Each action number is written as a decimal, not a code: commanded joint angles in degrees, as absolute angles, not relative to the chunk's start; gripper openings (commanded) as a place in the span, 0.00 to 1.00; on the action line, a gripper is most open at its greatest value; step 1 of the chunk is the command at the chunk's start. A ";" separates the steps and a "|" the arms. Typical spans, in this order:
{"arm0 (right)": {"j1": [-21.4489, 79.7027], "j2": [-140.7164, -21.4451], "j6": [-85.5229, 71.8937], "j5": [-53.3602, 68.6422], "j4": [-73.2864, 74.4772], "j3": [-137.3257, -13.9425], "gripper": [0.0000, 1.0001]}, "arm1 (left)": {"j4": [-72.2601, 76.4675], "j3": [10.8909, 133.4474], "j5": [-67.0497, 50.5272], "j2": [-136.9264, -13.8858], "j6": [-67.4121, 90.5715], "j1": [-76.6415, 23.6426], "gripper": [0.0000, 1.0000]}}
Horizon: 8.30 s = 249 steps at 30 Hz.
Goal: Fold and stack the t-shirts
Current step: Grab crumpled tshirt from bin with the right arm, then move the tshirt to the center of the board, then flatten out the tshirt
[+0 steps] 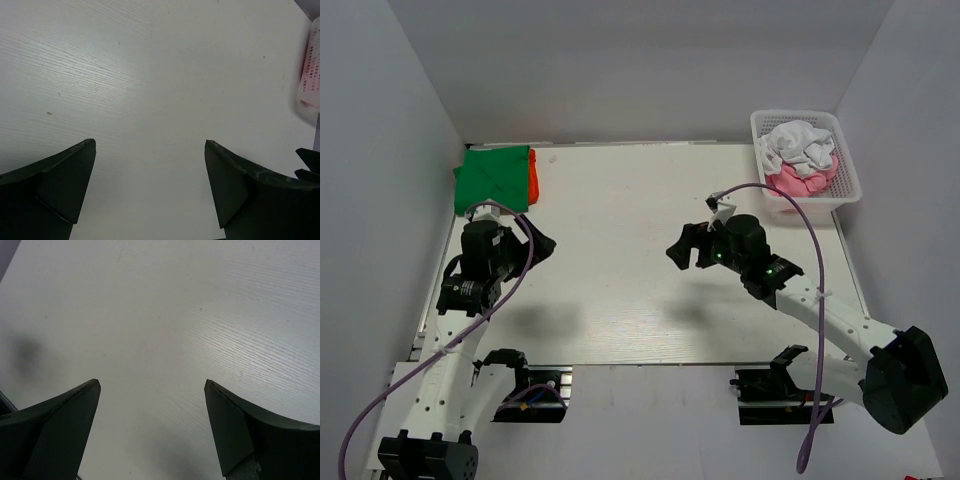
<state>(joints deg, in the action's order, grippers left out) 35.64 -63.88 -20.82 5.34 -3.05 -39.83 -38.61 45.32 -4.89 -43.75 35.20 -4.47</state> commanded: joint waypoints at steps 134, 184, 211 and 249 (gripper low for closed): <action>-14.50 -123.82 -9.66 2.28 31.99 -111.19 0.90 | -28.74 44.65 -8.70 -59.94 36.65 -4.66 1.00; 13.62 -89.84 -20.94 51.66 8.16 -103.53 0.04 | -32.60 45.79 -6.77 -45.71 38.41 -4.66 1.00; 25.22 -74.09 -21.88 0.27 18.11 -41.84 0.86 | -26.63 39.55 -13.89 -65.91 40.86 -20.64 0.93; 15.56 -60.64 -31.03 -25.68 28.92 -42.10 0.90 | -50.36 103.18 15.99 -123.06 36.82 -59.59 0.00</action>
